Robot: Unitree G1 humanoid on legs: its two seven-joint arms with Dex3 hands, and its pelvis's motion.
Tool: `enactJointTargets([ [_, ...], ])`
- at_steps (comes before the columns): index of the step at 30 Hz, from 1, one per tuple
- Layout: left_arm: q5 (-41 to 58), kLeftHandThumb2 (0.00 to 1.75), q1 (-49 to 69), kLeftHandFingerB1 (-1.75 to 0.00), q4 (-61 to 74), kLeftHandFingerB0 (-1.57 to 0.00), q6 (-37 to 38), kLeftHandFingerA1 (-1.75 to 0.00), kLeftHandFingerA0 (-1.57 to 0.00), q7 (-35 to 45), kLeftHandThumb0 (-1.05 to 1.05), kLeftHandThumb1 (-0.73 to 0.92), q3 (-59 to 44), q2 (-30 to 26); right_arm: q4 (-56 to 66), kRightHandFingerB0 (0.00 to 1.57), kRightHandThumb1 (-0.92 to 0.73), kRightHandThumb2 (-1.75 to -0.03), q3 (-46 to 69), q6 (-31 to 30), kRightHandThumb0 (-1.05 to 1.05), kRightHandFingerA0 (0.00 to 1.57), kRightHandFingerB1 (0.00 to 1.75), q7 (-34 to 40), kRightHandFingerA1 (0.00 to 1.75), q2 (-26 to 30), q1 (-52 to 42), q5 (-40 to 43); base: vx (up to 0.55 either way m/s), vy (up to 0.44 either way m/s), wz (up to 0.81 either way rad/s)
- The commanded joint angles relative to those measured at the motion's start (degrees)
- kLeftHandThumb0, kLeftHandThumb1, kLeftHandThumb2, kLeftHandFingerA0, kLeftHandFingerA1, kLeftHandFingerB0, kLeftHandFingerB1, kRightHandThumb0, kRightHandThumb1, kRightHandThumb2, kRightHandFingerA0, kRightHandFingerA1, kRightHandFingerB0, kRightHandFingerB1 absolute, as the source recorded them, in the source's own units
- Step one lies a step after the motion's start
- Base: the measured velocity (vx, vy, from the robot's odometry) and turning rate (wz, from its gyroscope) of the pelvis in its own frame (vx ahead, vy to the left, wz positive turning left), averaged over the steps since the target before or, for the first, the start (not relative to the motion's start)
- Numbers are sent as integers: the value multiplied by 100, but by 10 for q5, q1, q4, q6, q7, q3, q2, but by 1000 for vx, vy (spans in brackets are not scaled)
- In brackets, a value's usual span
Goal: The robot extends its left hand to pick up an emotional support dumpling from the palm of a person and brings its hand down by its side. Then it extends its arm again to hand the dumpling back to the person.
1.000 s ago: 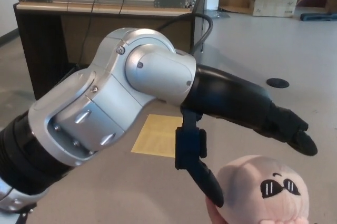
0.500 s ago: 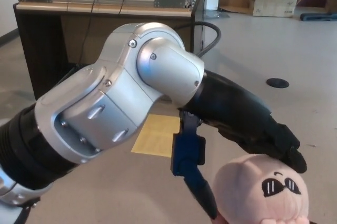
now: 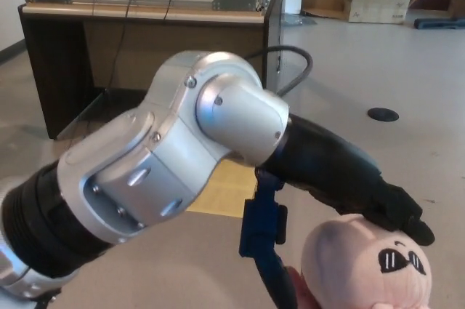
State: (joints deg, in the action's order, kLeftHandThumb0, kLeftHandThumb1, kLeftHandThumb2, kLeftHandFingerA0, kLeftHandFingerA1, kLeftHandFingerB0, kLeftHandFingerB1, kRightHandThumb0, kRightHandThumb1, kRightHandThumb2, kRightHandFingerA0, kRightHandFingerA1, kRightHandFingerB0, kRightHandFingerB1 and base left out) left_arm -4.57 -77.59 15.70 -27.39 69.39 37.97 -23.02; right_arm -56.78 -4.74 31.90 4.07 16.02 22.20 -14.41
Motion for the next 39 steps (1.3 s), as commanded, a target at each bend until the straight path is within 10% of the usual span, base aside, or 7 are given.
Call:
enactJointTargets([
  [1, -37, 74, 34, -1, 1, -7, 69, -42, -4, -43, -88, 31, -3, 9, 4, 59, -72, -62, -4, -16, -51, 63, 43, 23, 56, 13, 8, -17, 0, 0, 0],
  [18, -128, 73, 228, -54, 6, -14, 230, -64, -34, -265, -27, -22, -37, 71, 1, 59, -72, -62, -8, -22, -51, 63, 43, 26, 56, 11, 21, -21, 0, 0, 0],
  [22, -147, 96, 250, -5, -7, -47, 271, -59, -50, -304, -105, 26, -44, 80, 0, 59, -72, -62, -7, -23, -51, 63, 43, 25, 56, 12, 24, -22, 0, 0, 0],
  [23, -155, 59, 256, -78, -14, -86, 286, -172, -81, -320, -29, 64, -46, 82, -10, 53, -68, -60, -17, -54, -56, 57, 40, 59, 44, 11, 37, -44, 0, 0, 0],
  [36, -178, 60, 283, -66, -38, -92, 342, -163, -78, -367, -32, 60, -71, 85, -34, 53, -68, -60, -42, -107, -56, 57, 40, 123, 44, 9, 64, -78, 0, 0, 0],
  [37, -176, 60, 283, -110, -39, -75, 342, -175, -78, -366, -23, 73, -73, 86, -28, 95, -29, -63, -71, -70, -40, 109, 65, 258, 71, 22, 57, -143, 0, 0, 0],
  [39, -171, 61, 283, -130, -41, -67, 340, -175, -77, -363, -24, 74, -77, 86, -20, 47, -53, -91, -84, -29, -50, 62, 55, 337, 65, 30, 47, -173, 0, 0, 0],
])
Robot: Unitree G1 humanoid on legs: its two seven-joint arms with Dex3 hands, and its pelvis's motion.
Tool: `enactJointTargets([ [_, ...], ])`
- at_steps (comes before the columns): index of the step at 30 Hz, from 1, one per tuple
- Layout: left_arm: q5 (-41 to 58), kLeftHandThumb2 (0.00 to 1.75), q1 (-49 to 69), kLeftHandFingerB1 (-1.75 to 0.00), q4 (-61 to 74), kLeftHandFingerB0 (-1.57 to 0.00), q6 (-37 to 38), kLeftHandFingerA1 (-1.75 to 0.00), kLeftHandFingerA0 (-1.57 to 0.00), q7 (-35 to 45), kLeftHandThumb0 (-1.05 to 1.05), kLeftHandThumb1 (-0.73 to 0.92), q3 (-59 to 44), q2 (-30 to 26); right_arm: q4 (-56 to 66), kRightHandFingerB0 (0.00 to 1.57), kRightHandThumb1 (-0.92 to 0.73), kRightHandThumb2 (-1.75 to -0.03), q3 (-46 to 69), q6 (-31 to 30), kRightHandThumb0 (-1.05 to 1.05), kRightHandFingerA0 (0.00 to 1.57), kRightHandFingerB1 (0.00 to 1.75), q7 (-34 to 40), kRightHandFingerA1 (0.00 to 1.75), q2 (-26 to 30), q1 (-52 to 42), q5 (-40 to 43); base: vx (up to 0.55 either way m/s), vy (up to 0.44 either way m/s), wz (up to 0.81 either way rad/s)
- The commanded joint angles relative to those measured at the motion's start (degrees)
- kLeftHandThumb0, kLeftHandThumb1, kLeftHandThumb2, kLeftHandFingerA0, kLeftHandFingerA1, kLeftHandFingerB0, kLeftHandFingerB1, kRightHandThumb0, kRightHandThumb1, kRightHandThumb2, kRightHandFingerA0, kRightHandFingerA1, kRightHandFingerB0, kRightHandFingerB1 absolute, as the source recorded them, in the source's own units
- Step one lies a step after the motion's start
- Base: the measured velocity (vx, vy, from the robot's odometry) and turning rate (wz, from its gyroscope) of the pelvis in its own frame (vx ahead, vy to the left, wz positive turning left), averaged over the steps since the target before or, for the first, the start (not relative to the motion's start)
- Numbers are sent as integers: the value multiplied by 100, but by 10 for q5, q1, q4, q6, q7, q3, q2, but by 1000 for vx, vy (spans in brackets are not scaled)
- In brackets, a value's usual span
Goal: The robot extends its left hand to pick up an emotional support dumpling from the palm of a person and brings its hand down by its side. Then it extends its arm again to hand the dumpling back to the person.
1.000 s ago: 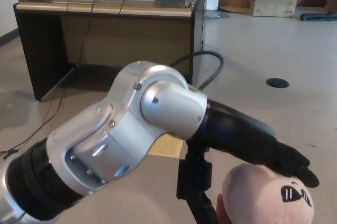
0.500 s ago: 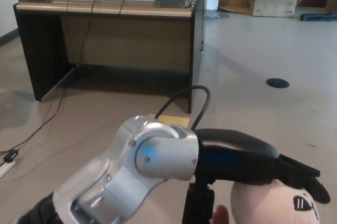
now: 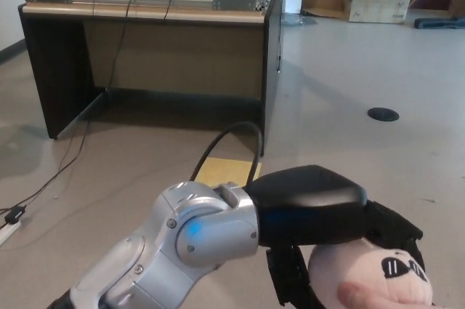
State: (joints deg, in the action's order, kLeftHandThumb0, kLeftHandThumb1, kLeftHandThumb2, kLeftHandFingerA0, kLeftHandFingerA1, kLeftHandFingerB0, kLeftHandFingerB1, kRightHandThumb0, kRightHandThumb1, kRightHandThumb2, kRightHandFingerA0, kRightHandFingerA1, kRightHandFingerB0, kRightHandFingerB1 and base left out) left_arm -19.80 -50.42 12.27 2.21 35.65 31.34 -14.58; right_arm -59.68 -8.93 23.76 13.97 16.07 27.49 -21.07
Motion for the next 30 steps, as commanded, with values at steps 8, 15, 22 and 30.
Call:
enactJointTargets([
  [8, -15, 63, 10, -86, -8, -87, 47, -170, -82, -15, -21, 75, -18, -6, 30, 53, -76, -63, 33, 23, -53, 51, 44, -87, 65, 6, -17, 86, 0, 0, 0],
  [15, 2, 66, 10, -66, -3, -88, 26, -163, -85, 4, -22, 75, -32, -12, 3, 77, -65, -59, 48, 122, -43, 84, 53, -41, 81, -2, -13, 73, 0, 0, 0],
  [22, 109, 77, -8, -118, 38, -79, -112, -150, -83, 101, -19, 71, -82, -22, 7, 59, -73, -62, 68, 61, -47, 71, 43, -67, 49, -13, -7, 86, 0, 0, 0],
  [30, 232, 103, -78, -95, 33, -93, -263, -117, -118, 185, -21, 56, -163, -43, -1, 59, -74, -62, 82, 75, -41, 78, 41, -72, 50, -20, -7, 97, 0, 0, 0],
])
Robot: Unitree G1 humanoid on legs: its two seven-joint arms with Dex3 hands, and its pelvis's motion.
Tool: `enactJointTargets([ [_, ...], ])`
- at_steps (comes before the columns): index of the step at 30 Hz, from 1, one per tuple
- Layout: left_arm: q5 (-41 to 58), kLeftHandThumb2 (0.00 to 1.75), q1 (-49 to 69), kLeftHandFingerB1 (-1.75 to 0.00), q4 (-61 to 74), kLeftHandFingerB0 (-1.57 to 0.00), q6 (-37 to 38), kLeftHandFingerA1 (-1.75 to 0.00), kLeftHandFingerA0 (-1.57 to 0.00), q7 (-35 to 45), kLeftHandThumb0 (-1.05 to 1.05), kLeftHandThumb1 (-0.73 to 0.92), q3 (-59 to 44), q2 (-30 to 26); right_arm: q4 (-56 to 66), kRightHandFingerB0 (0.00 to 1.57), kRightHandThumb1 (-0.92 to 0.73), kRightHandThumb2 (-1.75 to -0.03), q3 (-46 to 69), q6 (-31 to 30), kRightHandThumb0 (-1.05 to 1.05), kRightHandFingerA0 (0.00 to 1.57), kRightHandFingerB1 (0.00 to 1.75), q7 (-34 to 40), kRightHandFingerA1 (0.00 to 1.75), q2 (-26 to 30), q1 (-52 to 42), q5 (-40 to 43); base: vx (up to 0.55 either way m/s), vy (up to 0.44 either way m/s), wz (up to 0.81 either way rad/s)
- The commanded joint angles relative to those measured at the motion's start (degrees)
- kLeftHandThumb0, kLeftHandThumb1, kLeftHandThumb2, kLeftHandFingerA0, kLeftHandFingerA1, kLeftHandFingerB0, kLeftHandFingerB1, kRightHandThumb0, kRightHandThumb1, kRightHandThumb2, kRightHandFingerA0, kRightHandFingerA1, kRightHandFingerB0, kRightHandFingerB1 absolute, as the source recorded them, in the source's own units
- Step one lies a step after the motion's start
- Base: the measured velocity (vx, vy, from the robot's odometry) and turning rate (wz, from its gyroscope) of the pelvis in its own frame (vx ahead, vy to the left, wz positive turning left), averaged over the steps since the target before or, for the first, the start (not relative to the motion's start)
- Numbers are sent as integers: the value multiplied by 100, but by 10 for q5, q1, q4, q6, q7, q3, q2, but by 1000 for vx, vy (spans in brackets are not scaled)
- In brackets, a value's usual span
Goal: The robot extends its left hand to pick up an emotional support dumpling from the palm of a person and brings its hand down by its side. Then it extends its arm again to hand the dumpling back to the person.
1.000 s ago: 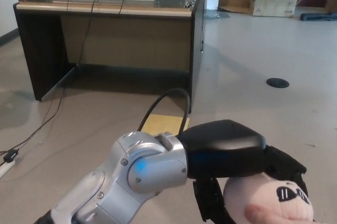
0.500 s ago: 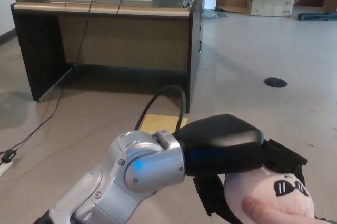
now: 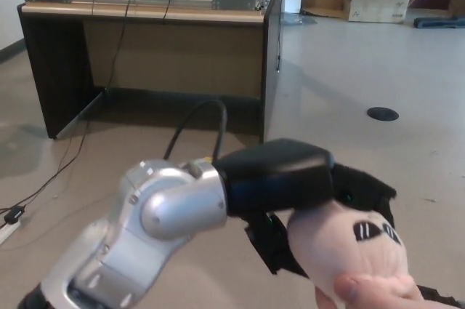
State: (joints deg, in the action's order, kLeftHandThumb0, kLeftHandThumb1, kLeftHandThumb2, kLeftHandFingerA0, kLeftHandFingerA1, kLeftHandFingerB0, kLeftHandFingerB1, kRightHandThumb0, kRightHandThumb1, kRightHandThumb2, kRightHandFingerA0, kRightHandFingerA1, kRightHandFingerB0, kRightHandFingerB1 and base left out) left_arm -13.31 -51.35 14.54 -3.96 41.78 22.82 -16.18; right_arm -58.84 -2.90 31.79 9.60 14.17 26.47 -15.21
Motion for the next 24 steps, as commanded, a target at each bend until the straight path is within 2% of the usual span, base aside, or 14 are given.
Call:
enactJointTargets([
  [1, 182, 103, -79, -95, 6, -93, -218, -117, -118, 131, -21, 56, -91, -30, -10, 59, -74, -62, 21, -2, -41, 78, 41, -32, 50, 1, 3, 37, 0, 0, 0],
  [2, 183, 103, -79, -95, 7, -93, -220, -117, -118, 132, -21, 56, -91, -30, -10, 59, -74, -62, 22, -2, -41, 78, 41, -32, 50, 0, 3, 37, 0, 0, 0],
  [3, 226, 81, -106, -87, -10, -94, -258, -116, -111, 143, -14, 63, -128, -36, -13, 60, -67, -64, 24, -1, -43, 76, 42, -31, 49, -1, 3, 38, 0, 0, 0],
  [4, 280, 81, -140, -87, -31, -94, -306, -116, -111, 157, -14, 63, -174, -44, -16, 60, -67, -64, 27, 0, -43, 76, 42, -30, 49, -4, 3, 40, 0, 0, 0],
  [5, 295, 80, -149, -85, -37, -95, -319, -116, -111, 160, -14, 64, -189, -47, -17, 63, -71, -62, 28, 0, -40, 78, 41, -30, 47, -4, 3, 40, 0, 0, 0],
  [8, 303, 80, -154, -85, -41, -95, -327, -116, -111, 162, -14, 64, -199, -48, -17, 63, -71, -62, 30, -1, -40, 78, 41, -30, 47, -5, 2, 39, 0, 0, 0],
  [11, 320, 76, -156, -88, -43, -97, -315, -116, -110, 133, -12, 68, -250, -53, -16, 60, -67, -63, 29, -6, -43, 75, 43, -34, 48, -5, 0, 36, 0, 0, 0],
  [12, 322, 62, -153, -91, -36, -96, -331, -121, -107, 115, -19, 74, -272, -55, -18, 60, -68, -62, 30, -6, -40, 76, 43, -34, 48, -6, 0, 36, 0, 0, 0],
  [17, 328, 62, -150, -91, -27, -96, -357, -121, -107, 99, -19, 74, -296, -54, -20, 60, -68, -62, 30, -4, -40, 76, 43, -32, 48, -7, 1, 34, 0, 0, 0],
  [18, 331, 63, -131, -91, -38, -96, -342, -117, -114, 88, -15, 76, -329, -62, -17, 61, -68, -63, 28, -7, -43, 77, 43, -29, 49, -6, 2, 29, 0, 0, 0],
  [19, 332, 63, -125, -91, -41, -96, -339, -117, -114, 84, -15, 76, -338, -64, -16, 61, -68, -63, 27, -8, -43, 77, 43, -28, 49, -5, 3, 28, 0, 0, 0],
  [20, 335, 62, -105, -91, -40, -91, -343, -124, -108, 72, -19, 74, -365, -69, -16, 61, -68, -63, 28, -8, -44, 77, 44, -30, 49, -4, 3, 28, 0, 0, 0],
  [23, 339, 62, -98, -91, -37, -91, -351, -124, -108, 67, -19, 74, -377, -72, -16, 61, -68, -63, 28, -7, -44, 77, 44, -31, 49, -4, 3, 29, 0, 0, 0],
  [24, 363, 63, -50, -100, -26, -86, -360, -131, -104, 45, -13, 77, -436, -66, -17, 62, -68, -63, 27, -6, -43, 77, 44, -33, 49, -4, 2, 27, 0, 0, 0],
])
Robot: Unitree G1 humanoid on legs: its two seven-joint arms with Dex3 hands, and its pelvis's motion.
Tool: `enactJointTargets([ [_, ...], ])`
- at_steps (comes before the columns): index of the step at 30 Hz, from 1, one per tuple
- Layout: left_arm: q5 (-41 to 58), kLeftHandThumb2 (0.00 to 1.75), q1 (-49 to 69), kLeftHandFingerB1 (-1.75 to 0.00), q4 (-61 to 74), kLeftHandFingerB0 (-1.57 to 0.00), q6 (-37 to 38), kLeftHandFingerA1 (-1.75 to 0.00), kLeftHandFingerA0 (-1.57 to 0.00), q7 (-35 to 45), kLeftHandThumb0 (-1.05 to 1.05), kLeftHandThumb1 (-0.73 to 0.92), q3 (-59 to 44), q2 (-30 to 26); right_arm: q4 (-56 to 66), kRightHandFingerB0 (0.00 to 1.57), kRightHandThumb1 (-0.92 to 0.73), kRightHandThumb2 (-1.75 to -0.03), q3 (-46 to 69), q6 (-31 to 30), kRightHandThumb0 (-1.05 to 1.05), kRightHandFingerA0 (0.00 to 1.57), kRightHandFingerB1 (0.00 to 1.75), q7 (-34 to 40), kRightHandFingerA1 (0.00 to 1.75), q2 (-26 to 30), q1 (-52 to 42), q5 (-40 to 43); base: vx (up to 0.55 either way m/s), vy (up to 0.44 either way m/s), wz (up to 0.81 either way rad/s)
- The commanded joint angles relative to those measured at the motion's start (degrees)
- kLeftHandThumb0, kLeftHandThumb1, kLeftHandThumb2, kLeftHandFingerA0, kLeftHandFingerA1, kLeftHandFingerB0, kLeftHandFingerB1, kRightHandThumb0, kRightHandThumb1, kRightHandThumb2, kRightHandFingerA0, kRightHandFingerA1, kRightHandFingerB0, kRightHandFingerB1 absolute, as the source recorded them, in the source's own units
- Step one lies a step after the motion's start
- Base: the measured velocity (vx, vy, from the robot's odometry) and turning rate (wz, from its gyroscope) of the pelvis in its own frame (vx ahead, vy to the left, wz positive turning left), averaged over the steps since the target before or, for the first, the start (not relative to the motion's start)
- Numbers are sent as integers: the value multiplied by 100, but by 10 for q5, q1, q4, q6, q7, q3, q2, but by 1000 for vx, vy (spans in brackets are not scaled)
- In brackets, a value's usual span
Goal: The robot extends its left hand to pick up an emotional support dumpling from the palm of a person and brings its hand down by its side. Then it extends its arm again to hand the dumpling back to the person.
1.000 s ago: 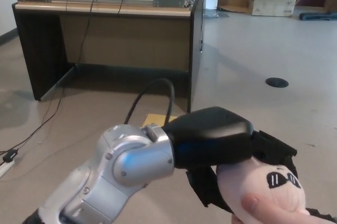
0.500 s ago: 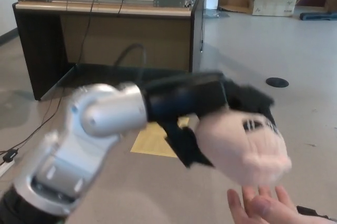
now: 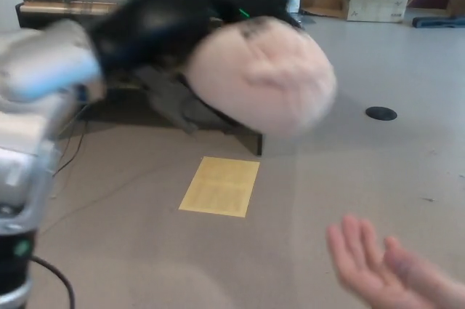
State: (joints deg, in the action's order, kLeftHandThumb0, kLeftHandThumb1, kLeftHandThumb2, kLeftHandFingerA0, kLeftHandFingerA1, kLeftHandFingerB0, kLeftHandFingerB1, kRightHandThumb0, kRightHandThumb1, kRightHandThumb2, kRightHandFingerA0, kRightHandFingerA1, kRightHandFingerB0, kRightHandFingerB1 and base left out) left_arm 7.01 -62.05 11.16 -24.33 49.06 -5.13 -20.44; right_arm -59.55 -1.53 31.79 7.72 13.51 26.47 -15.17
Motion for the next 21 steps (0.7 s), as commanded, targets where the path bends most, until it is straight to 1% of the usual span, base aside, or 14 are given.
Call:
enactJointTargets([
  [1, 167, 63, 71, -100, 11, -86, -159, -131, -104, -34, -13, 77, -174, -22, -10, 62, -68, -63, 13, -5, -43, 77, 44, -14, 49, 3, 1, 26, 0, 0, 0],
  [3, 172, 63, 78, -100, 15, -86, -165, -131, -104, -38, -13, 77, -184, -21, -10, 62, -68, -63, 13, -5, -43, 77, 44, -14, 49, 3, 1, 26, 0, 0, 0],
  [5, 201, 67, 156, -103, 23, -85, -186, -130, -105, -57, -10, 78, -256, -3, -7, 62, -68, -64, 11, 3, -43, 78, 44, -14, 49, 8, -12, 21, 0, 0, 0],
  [7, 209, 64, 185, -104, 24, -85, -192, -132, -108, -60, -10, 79, -277, -1, -6, 63, -68, -63, 12, 5, -42, 78, 44, -16, 49, 9, -17, 22, 0, 0, 0],
  [8, 211, 64, 214, -105, 15, -85, -181, -132, -113, -53, -12, 81, -293, 3, -5, 63, -67, -64, 13, 5, -42, 78, 44, -16, 49, 9, -19, 23, 0, 0, 0],
  [9, 217, 64, 249, -105, 6, -85, -169, -132, -113, -46, -12, 81, -311, 6, -4, 63, -67, -64, 15, 5, -42, 78, 44, -17, 49, 10, -22, 25, 0, 0, 0],
  [10, 227, 65, 272, -95, -8, -89, -168, -121, -110, -39, -9, 85, -326, 12, -6, 67, -71, -61, 16, 6, -40, 79, 44, -16, 48, 9, -22, 25, 0, 0, 0],
  [13, 241, 66, 313, -91, -23, -91, -167, -116, -113, -36, -8, 82, -345, 20, -9, 64, -67, -64, 18, 9, -42, 78, 45, -15, 50, 9, -25, 26, 0, 0, 0],
  [14, 239, 64, 333, -90, -32, -91, -161, -122, -113, -39, -10, 84, -353, 27, -8, 64, -67, -63, 19, 9, -41, 77, 45, -15, 50, 9, -27, 27, 0, 0, 0],
  [15, 240, 64, 357, -90, -42, -91, -154, -122, -113, -43, -10, 84, -362, 35, -8, 64, -67, -63, 21, 10, -41, 77, 45, -16, 50, 9, -28, 27, 0, 0, 0],
  [16, 240, 72, 371, -104, -56, -84, -142, -136, -115, -40, -1, 87, -365, 36, -8, 63, -67, -63, 21, 11, -41, 77, 45, -16, 50, 8, -28, 26, 0, 0, 0],
  [18, 239, 72, 378, -104, -65, -84, -134, -136, -115, -37, -1, 87, -367, 36, -8, 63, -67, -63, 21, 11, -41, 77, 45, -15, 50, 8, -29, 26, 0, 0, 0],
  [19, 215, 63, 415, -76, -119, -96, -90, -116, -117, -34, -13, 77, -369, 34, -8, 64, -68, -63, 22, 8, -40, 77, 44, -13, 50, 5, -27, 25, 0, 0, 0],
  [21, 202, 62, 444, -72, -168, -99, -56, -118, -113, -35, -11, 75, -373, 32, -8, 64, -67, -63, 22, 8, -40, 77, 45, -14, 50, 3, -24, 25, 0, 0, 0],
])
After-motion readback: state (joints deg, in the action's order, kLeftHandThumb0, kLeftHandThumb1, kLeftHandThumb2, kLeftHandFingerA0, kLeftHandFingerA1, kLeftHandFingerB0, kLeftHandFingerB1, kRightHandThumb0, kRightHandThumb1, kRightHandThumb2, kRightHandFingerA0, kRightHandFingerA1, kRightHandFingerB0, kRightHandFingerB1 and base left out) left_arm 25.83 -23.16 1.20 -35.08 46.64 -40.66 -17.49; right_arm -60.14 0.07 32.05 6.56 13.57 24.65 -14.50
